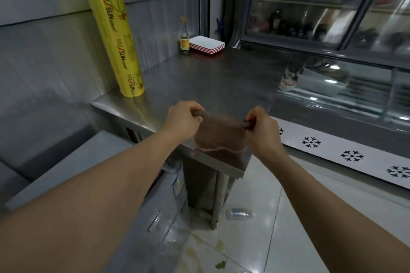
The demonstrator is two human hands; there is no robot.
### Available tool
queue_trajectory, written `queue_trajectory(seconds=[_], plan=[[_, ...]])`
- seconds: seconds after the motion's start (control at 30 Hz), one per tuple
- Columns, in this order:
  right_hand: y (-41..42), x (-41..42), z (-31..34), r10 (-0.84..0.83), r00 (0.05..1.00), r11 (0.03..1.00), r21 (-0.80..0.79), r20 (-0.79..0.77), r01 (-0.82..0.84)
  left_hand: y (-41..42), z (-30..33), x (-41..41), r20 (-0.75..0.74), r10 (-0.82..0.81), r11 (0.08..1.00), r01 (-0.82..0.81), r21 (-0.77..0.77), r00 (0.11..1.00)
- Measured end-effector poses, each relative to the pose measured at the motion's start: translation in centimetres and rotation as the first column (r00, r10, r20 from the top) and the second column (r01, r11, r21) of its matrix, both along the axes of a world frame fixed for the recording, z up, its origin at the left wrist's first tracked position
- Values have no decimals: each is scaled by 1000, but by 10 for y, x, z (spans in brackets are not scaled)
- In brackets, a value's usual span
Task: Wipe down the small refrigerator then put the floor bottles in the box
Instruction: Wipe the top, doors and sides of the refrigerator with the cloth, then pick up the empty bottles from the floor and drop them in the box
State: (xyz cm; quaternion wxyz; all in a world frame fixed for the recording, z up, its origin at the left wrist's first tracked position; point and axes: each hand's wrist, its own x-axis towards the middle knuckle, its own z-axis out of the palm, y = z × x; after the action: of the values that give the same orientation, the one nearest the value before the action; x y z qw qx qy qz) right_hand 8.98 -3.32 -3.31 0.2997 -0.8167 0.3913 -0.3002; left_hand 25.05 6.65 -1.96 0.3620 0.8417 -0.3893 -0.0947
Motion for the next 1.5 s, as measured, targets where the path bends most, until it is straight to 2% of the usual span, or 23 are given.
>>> queue_trajectory(seconds=[0.1,0.17,0.3,0.43,0.6,0.73,0.97,1.17,1.33,1.5], plan=[[-2,1,-23,133,944,991,67,-303,-118,4,-28,2,-21,-186,945,185,269,982],[4,-5,-42,209,869,977,69,-449,-200,17,-45,0,-10,-249,903,235,360,969],[14,-12,-61,185,894,948,-166,-409,-272,44,-60,-1,28,-230,917,207,342,973],[20,-5,-69,224,764,941,-68,-605,-330,71,-69,-16,31,-182,939,165,301,983],[56,-6,-67,179,864,944,-166,-471,-285,107,-86,-31,-13,-183,931,177,320,983],[102,-12,-78,237,861,933,-140,-450,-330,136,-97,-42,-46,-183,936,188,298,982],[193,-37,-136,366,724,904,39,-585,-425,212,-136,-70,-134,-186,919,221,326,973],[274,-63,-192,431,602,885,186,-672,-426,309,-190,-92,-211,-130,870,213,445,969],[332,-80,-236,473,507,864,268,-720,-426,392,-233,-104,-274,-7,835,157,528,962],[382,-86,-286,521,427,829,318,-739,-461,463,-284,-109,-293,148,762,80,643,945]])
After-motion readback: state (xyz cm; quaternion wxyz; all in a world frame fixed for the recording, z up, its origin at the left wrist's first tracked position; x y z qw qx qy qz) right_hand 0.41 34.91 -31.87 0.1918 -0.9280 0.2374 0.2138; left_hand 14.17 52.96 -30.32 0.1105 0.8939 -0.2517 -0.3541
